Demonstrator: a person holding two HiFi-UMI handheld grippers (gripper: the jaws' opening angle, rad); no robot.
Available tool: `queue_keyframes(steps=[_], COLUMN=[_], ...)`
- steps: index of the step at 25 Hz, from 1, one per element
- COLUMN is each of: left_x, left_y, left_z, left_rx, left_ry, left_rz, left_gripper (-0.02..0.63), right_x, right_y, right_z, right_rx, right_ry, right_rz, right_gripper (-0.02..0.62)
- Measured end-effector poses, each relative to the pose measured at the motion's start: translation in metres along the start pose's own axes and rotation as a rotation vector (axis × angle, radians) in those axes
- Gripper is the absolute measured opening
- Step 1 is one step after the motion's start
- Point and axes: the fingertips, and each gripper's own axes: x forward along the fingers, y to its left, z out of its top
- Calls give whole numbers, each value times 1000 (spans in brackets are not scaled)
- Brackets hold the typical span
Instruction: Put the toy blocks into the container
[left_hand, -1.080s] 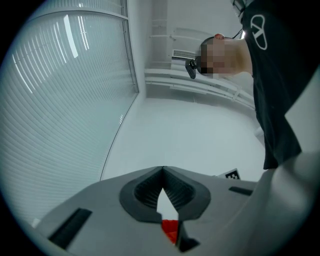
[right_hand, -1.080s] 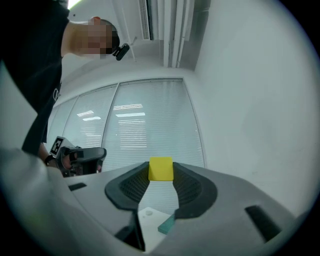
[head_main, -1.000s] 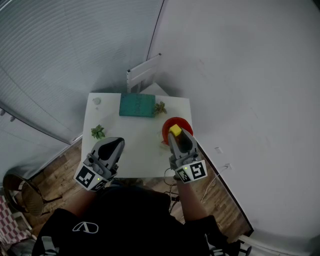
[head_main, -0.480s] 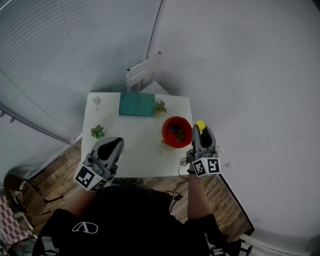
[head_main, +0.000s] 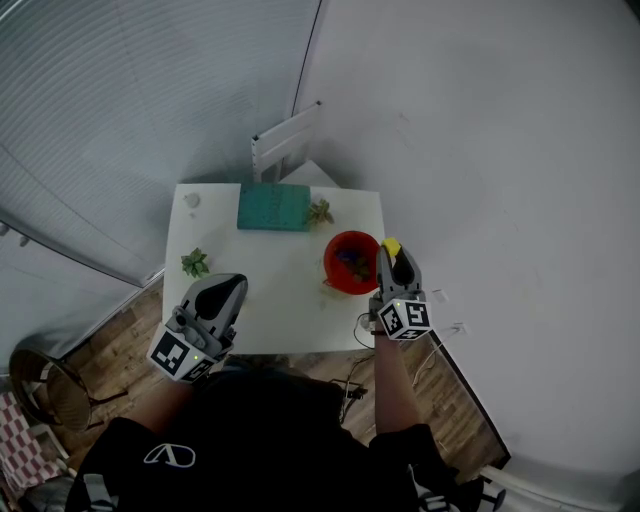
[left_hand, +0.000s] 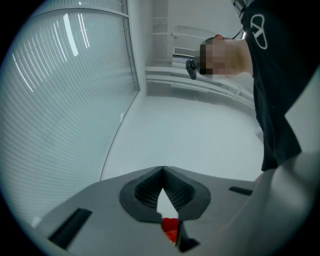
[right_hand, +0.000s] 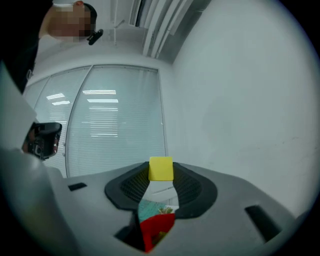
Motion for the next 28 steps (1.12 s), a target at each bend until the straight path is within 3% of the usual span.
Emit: queue_keyframes(steps=[9,13,21,24,28], left_x=[-5,-8,-12,-13,-14], left_y=[1,1,1,2,2], left_z=[-3,-3,-1,-1,-1], left_rx=[-2,1,1,1,0], left_ry=[8,9,5,3,3], left_rz=[12,20,27,28,27], left_gripper=[5,5,5,5,5], right_x=[22,28,32,33,33], right_y=[-30,-34,-32,-28,-25], right_z=[-118,-153,-157,-155,-145], right_rx=[60,57,32,12,2], right_ry=[281,386,419,411,387], right_rz=[-39,-33,-34,-30,-27], right_gripper=[150,150,155,232,231])
